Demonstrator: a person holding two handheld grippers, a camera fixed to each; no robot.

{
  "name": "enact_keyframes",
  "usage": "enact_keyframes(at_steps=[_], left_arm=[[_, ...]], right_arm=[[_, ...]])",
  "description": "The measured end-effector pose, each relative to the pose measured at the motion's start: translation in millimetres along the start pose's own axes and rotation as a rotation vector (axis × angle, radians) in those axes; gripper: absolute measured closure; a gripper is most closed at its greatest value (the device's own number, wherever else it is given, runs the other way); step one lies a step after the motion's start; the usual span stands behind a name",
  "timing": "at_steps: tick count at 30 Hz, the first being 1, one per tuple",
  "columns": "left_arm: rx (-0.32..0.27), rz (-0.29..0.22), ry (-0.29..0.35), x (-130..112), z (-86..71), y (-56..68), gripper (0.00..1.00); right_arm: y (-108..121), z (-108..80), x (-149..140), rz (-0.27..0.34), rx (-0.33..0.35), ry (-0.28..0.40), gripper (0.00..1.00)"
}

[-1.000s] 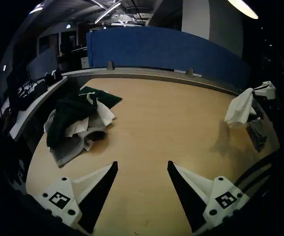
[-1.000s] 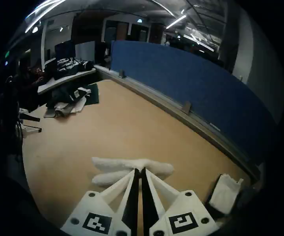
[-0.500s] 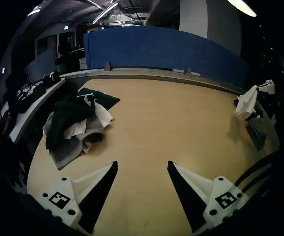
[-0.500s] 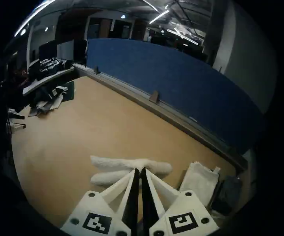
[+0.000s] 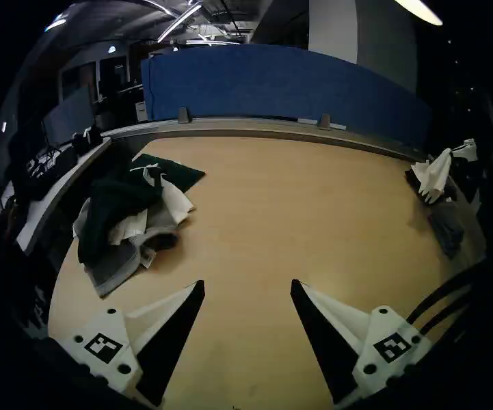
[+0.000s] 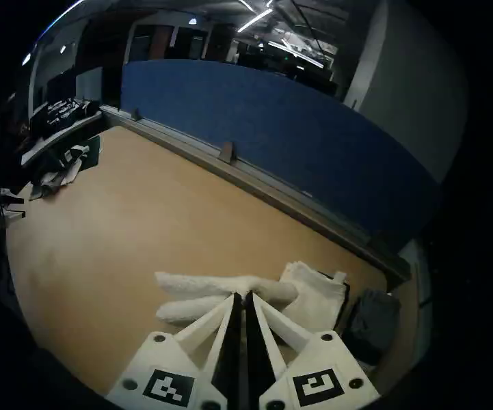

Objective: Fold towel

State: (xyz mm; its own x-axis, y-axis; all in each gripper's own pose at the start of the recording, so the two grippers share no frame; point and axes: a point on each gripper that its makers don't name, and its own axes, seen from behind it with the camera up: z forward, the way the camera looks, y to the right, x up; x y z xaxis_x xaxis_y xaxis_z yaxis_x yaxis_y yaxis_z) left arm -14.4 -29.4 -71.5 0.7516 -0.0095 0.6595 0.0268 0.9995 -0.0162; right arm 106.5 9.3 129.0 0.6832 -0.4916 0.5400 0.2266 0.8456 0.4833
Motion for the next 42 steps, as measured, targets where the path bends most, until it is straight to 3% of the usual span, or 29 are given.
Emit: enact_keyframes(at_steps=[11,20,30,42], left_arm=[[0.001,0.012,-0.001,3,0.8,5.2,0.07],[-0.001,0.018,-0.001,2,0.3,11.3,0.07],[-0.008,0.036,-0.004,2,0.0,18.9,0.07],[-0.010,0.052,-0.004,4,-1.1,21.5,0.06]], right_arm=[[11,-0.7,-19,0.010,-0.017,-0.021,0.97],[12,-16.1,-63,0.035,-0.034,-0.068,0.96],[21,-41.9,-128,0.138,-0.081,-0.116,0.97],[29,-61.8,-184,0.281,-0.139,-0.141,0.97]])
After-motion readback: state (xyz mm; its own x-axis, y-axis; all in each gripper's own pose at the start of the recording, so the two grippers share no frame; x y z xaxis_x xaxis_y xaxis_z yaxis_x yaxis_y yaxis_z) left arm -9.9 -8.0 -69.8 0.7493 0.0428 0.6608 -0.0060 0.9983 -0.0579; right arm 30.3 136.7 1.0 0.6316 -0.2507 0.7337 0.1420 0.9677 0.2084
